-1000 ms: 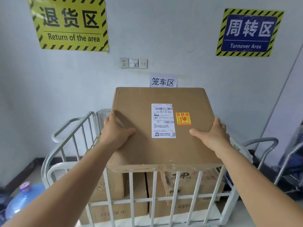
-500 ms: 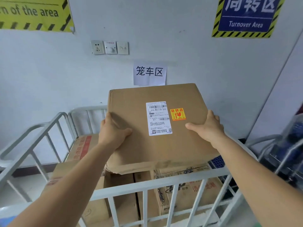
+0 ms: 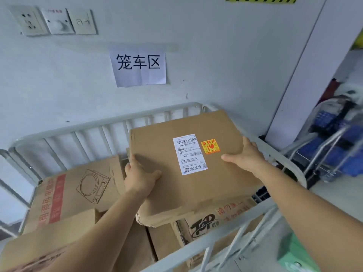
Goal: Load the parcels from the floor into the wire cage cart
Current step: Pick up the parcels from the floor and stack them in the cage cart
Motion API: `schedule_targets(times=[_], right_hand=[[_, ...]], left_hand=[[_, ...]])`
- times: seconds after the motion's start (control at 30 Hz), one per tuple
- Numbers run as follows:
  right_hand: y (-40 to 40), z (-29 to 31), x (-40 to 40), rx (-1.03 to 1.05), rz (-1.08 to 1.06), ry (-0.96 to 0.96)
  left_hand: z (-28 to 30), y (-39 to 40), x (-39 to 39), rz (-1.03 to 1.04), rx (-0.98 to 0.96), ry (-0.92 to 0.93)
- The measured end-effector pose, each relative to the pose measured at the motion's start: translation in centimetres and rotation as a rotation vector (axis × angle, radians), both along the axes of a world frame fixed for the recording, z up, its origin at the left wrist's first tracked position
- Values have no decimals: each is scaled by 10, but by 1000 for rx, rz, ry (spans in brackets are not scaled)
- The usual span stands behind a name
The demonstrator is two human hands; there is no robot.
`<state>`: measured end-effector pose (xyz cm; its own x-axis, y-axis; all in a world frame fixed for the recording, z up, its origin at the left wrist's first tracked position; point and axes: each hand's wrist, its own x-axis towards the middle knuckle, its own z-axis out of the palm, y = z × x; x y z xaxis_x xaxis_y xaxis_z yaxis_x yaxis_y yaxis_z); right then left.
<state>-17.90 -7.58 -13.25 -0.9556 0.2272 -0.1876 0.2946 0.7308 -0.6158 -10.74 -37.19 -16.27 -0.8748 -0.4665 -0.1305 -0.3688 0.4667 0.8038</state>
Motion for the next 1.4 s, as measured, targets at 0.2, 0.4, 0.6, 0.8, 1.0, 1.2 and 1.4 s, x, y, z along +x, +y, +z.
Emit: schedule_targets(times=[0.2,0.4,0.6,0.8,1.0,1.2,1.4], right_hand=[[24,-38,-27,24,27,-113],[52,-88,-69,20,57,-230],[83,-134,-106,2,94,-343],[98,-163,-132,-3,156,-426],[101,-182,-142,37,201,-447],[100,-185,-146,48,200,-462],[90,-173,-129,188,231,-433]], left_hand=[[-50,20,-30,-15,39,-91],[-102,53,-57,11,79,-239],[-139,92,-75,60,87,-336],[-162,117,-84,121,100,-390],[-173,127,-83,123,63,-404],[-173,127,-83,94,23,-440],[-164,134,-84,-3,-227,-546]])
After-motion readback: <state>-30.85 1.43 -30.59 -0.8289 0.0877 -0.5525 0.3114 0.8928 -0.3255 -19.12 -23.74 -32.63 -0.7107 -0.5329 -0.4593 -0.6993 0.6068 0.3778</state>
